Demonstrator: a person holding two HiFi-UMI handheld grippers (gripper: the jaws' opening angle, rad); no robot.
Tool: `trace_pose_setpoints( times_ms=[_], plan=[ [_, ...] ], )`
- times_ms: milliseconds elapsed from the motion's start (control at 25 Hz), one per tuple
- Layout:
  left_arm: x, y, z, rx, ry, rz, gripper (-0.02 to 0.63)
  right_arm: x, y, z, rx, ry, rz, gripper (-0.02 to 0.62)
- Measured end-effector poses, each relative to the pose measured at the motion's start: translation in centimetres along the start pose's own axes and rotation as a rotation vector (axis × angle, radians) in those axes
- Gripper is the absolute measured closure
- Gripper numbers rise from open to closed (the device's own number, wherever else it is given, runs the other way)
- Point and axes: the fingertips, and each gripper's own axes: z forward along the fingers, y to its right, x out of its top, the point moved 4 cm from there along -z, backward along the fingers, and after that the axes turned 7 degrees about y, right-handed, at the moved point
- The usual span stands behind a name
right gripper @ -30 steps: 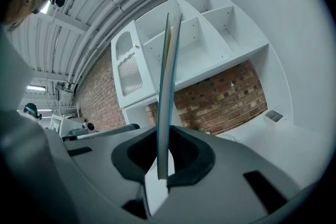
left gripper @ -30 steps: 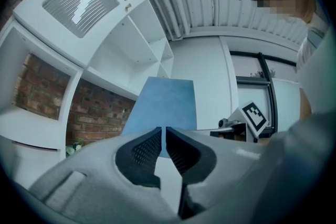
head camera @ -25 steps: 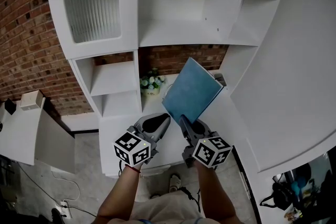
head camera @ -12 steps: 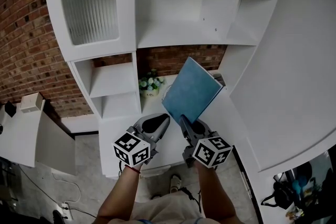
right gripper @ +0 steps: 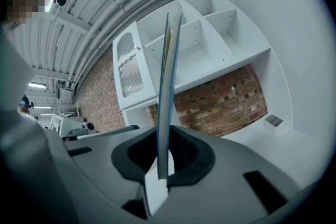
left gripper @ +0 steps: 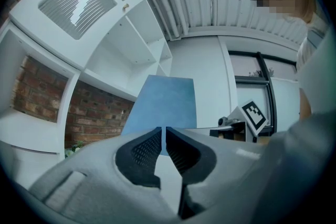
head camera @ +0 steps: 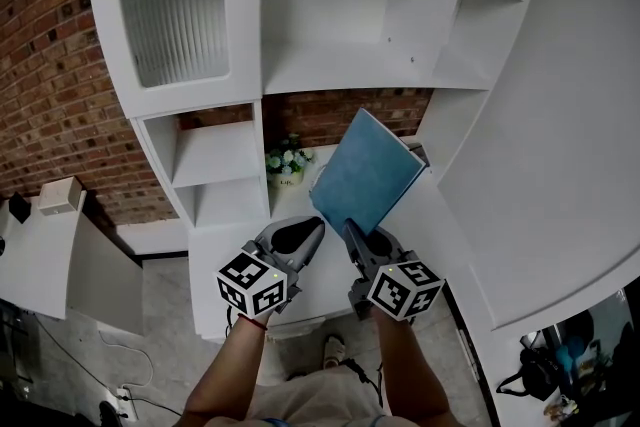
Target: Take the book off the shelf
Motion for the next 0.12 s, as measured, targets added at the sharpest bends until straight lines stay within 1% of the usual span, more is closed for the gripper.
trace_pose_setpoints(
  times_ms=[120],
  plan=[
    [0.14,-0.14,-0.05,0.0,0.0,0.002,0.594,0.04,-0.12,0.13,0.002,0.0,-0.002,0.543]
  ],
)
